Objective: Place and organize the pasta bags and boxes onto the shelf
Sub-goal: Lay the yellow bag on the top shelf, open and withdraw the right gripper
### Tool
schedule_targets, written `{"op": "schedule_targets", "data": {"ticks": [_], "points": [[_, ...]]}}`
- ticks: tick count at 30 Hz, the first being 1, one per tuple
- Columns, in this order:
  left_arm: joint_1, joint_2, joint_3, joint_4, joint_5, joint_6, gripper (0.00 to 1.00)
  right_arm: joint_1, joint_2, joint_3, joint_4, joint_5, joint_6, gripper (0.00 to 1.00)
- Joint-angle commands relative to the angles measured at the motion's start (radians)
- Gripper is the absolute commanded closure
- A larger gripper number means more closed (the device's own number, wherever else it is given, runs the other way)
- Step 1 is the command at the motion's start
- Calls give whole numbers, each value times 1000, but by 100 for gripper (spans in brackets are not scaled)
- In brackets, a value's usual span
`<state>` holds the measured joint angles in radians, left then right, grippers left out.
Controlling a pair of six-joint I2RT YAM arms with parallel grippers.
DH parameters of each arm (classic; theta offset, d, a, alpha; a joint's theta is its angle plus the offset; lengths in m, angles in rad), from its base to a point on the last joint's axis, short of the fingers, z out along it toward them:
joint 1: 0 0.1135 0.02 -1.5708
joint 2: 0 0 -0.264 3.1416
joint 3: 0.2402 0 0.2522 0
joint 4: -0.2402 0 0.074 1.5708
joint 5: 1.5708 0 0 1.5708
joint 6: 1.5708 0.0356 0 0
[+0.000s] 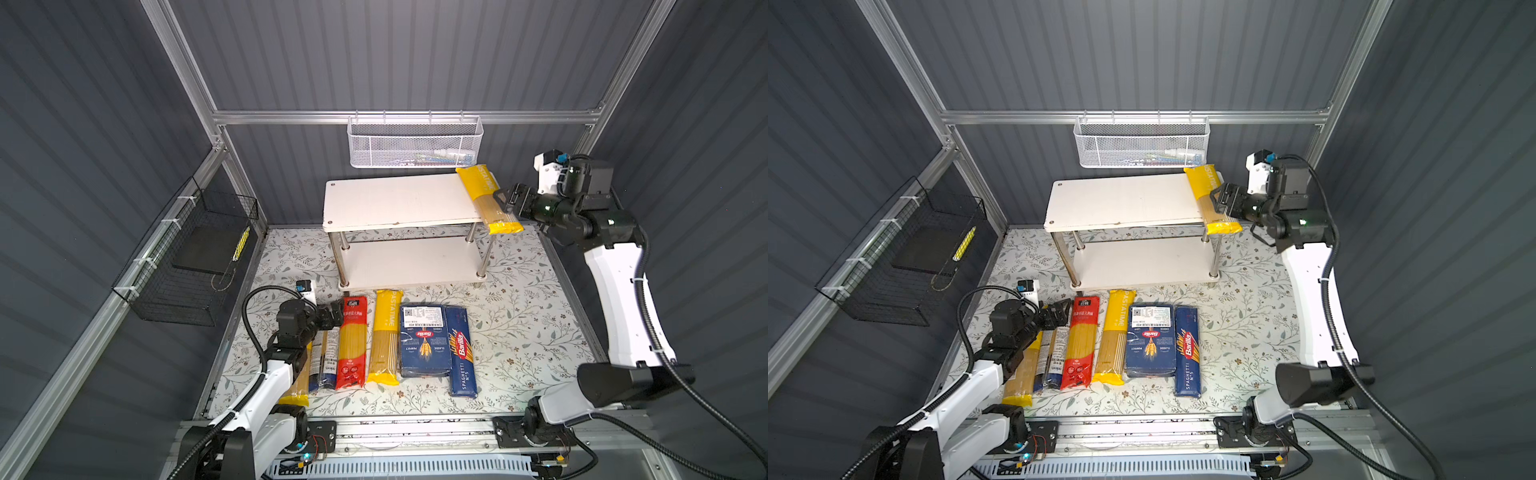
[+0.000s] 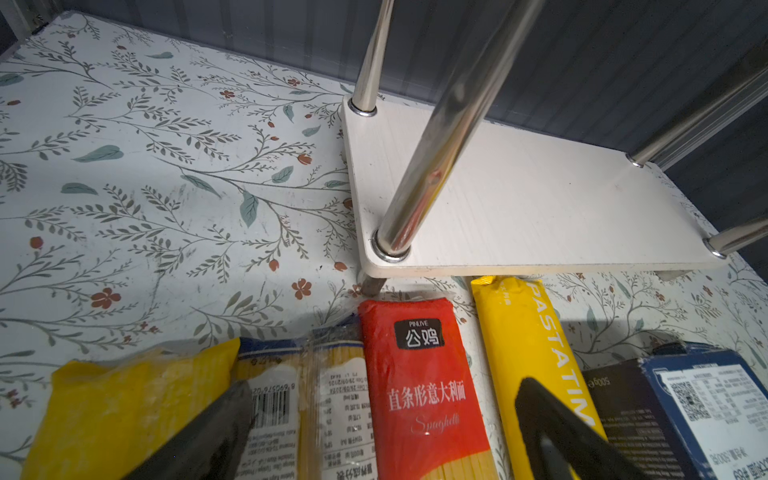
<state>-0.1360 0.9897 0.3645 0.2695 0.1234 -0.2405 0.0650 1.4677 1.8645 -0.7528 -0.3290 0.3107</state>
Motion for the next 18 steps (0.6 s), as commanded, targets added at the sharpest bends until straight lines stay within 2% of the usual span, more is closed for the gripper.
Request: {"op": "schedule_targets", "data": {"ticks": [1, 6, 12, 18], "points": [[4, -27, -15, -4, -10, -6, 0, -2, -133, -180, 122, 38, 26, 10], [4, -22, -14, -4, -8, -7, 0, -2, -311, -428, 231, 74, 58, 8], [4, -32, -19, -3, -8, -6, 0, -2, -342, -468, 229, 4, 67, 7], [4, -37, -21, -3, -11, -6, 0, 11, -368, -473, 176, -157, 85, 6]]}}
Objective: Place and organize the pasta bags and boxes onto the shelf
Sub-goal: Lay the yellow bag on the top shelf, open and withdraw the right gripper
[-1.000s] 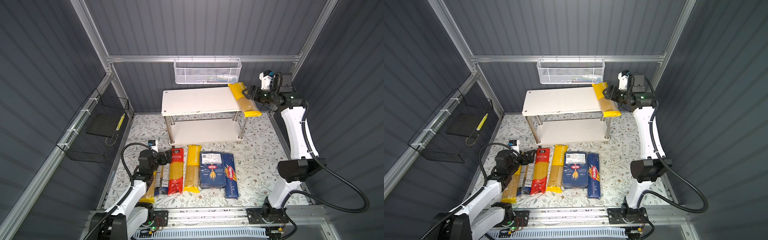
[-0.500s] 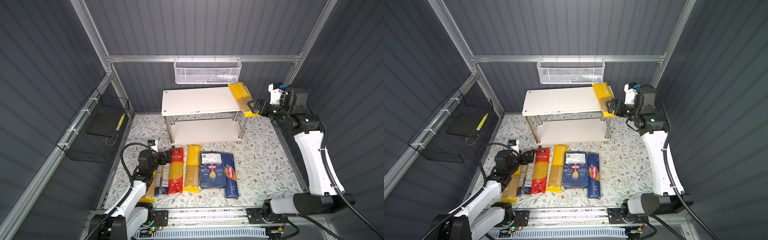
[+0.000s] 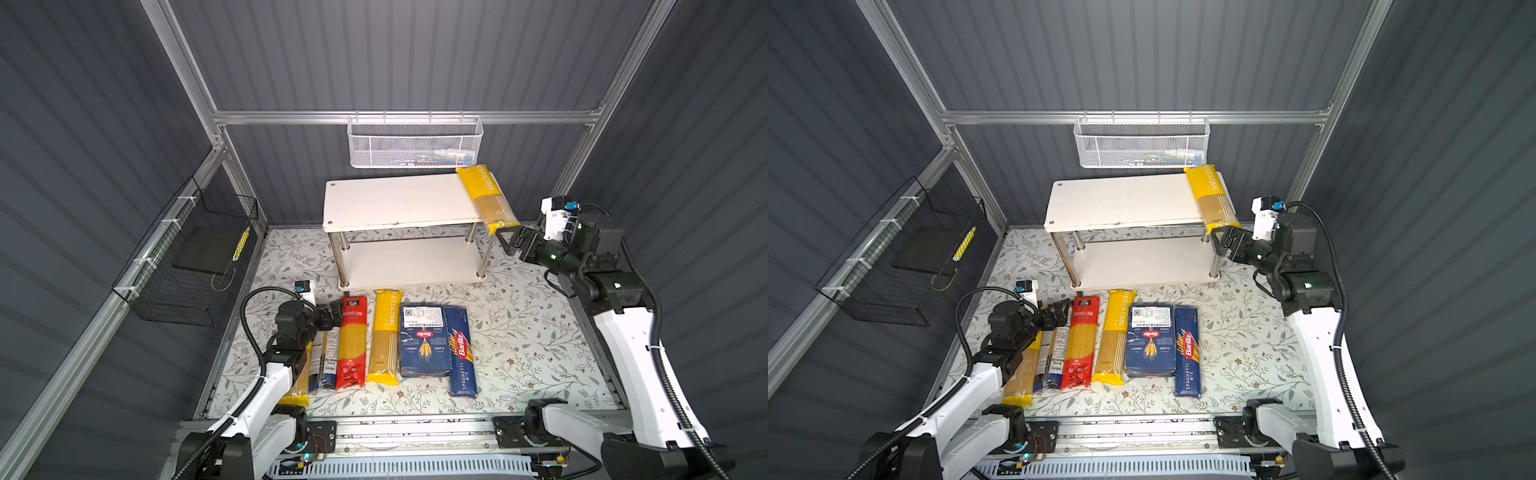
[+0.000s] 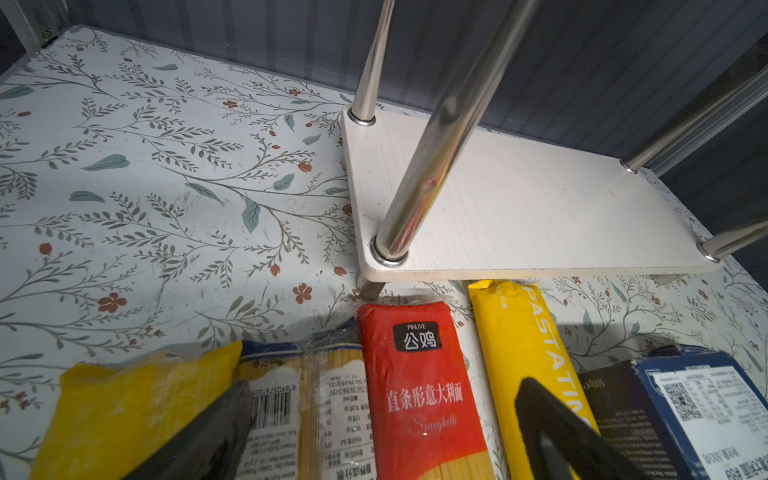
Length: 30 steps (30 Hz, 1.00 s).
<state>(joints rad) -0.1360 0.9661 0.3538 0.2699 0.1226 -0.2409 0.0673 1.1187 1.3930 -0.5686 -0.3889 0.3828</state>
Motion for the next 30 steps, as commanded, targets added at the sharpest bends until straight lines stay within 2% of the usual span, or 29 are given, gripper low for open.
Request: {"op": "schedule_targets", "data": {"ticks": [1, 6, 17, 30], "points": [[4, -13, -10, -3, -11, -6, 0, 22, -24, 1, -18, -95, 12, 6], [4, -10, -9, -4, -13, -9, 0, 88, -42, 59, -126, -12, -13, 6], [4, -16, -12, -3, -14, -8, 0, 123, -5, 73, -95, -11, -22, 5], [4, -18, -12, -3, -15, -9, 0, 146, 137, 160, -67, -24, -45, 5]]}}
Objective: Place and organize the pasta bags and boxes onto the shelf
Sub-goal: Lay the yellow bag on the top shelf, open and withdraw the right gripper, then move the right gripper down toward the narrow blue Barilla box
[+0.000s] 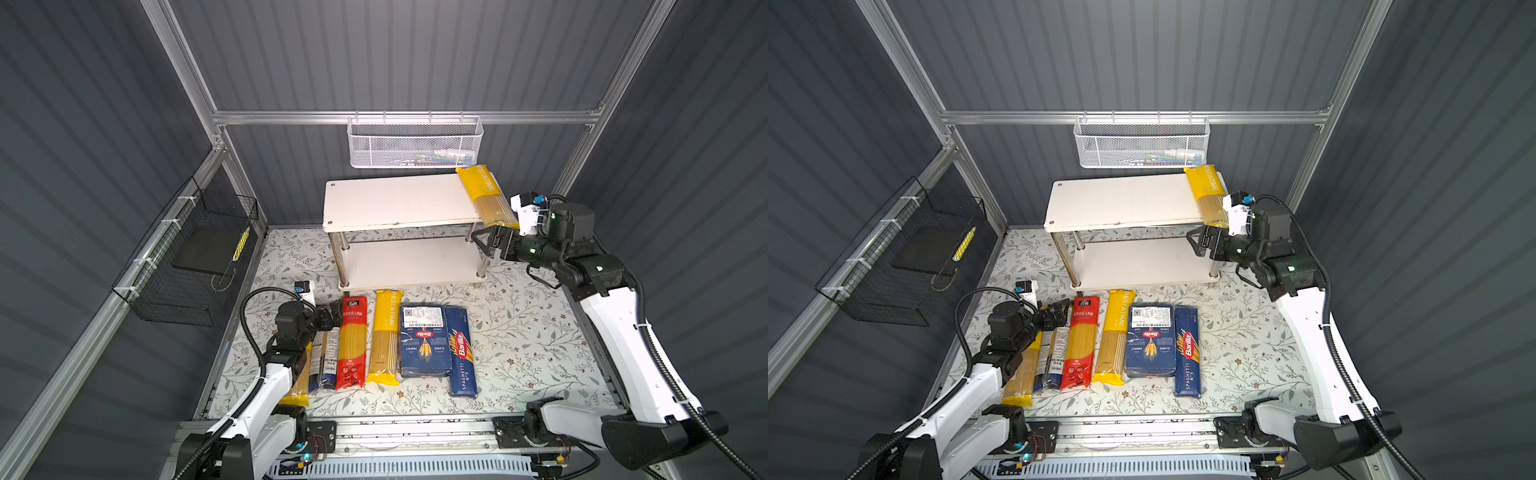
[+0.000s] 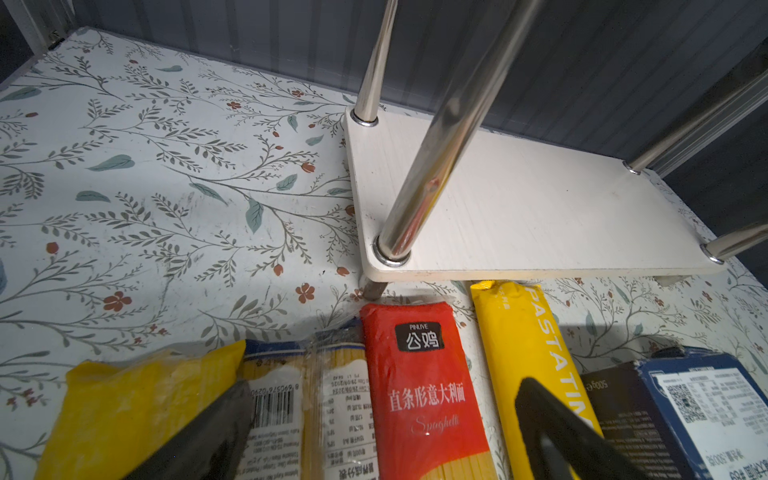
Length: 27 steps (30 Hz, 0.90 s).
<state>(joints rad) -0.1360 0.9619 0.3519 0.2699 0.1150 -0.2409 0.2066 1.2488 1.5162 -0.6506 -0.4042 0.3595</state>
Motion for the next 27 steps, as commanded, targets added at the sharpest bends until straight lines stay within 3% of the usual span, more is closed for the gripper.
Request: {"op": "schedule_targets", "data": {"ticks": [1, 14, 27], "points": [[4, -14, -11, -3, -8, -10, 0, 7, 14, 43, 14, -9, -23, 5], [4, -15, -13, -3, -8, -9, 0, 7, 100, 122, -14, 12, -56, 4], [4, -20, -14, -3, -8, -9, 0, 10, 93, 104, -30, 8, -59, 2]]}}
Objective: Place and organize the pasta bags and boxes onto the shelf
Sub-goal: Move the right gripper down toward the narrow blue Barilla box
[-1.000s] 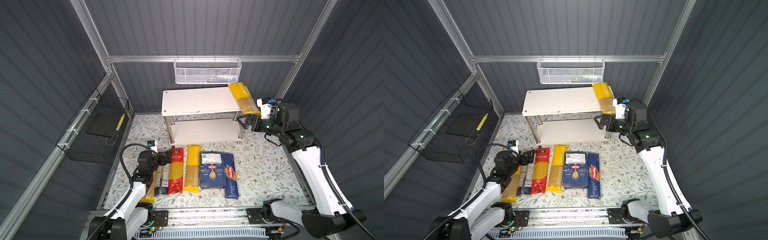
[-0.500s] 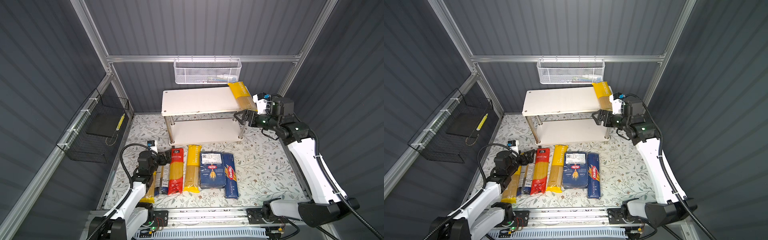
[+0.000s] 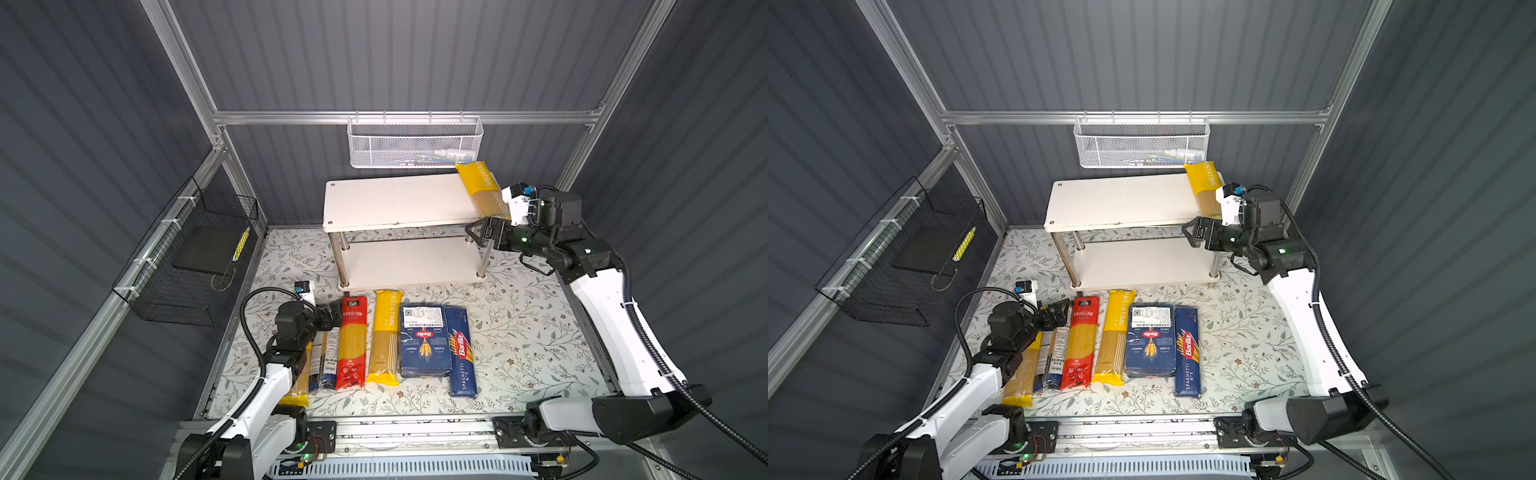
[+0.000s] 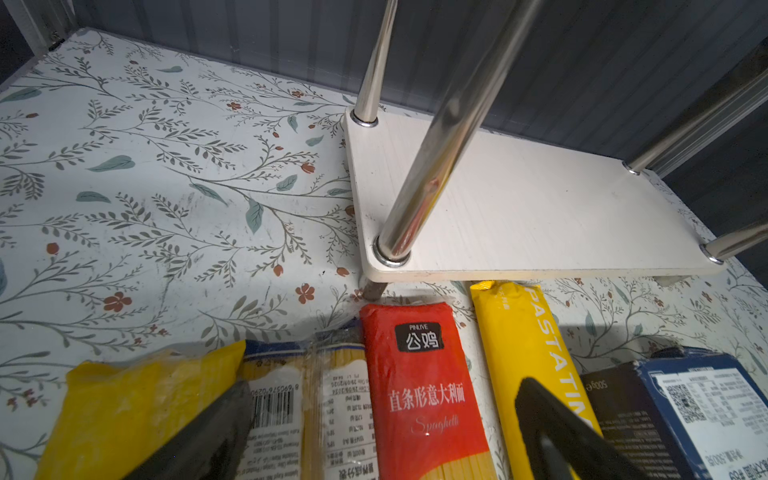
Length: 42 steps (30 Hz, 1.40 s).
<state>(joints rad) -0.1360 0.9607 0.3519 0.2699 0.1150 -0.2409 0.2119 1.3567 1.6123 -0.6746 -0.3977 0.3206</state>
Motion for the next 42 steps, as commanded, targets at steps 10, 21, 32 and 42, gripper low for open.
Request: {"op": "schedule_targets", "data": {"ticks": [10, 21, 32, 42], "points": [[4, -17, -14, -3, -11, -9, 0, 47, -81, -40, -61, 34, -35, 2], [4, -25, -18, -2, -11, -8, 0, 142, -213, -141, -152, 127, -5, 1], [4, -34, -23, -1, -14, -11, 0, 262, -322, -367, -136, 176, 22, 1], [4, 23, 9, -5, 10, 0, 0, 356, -450, -760, 77, 317, 194, 1]]}}
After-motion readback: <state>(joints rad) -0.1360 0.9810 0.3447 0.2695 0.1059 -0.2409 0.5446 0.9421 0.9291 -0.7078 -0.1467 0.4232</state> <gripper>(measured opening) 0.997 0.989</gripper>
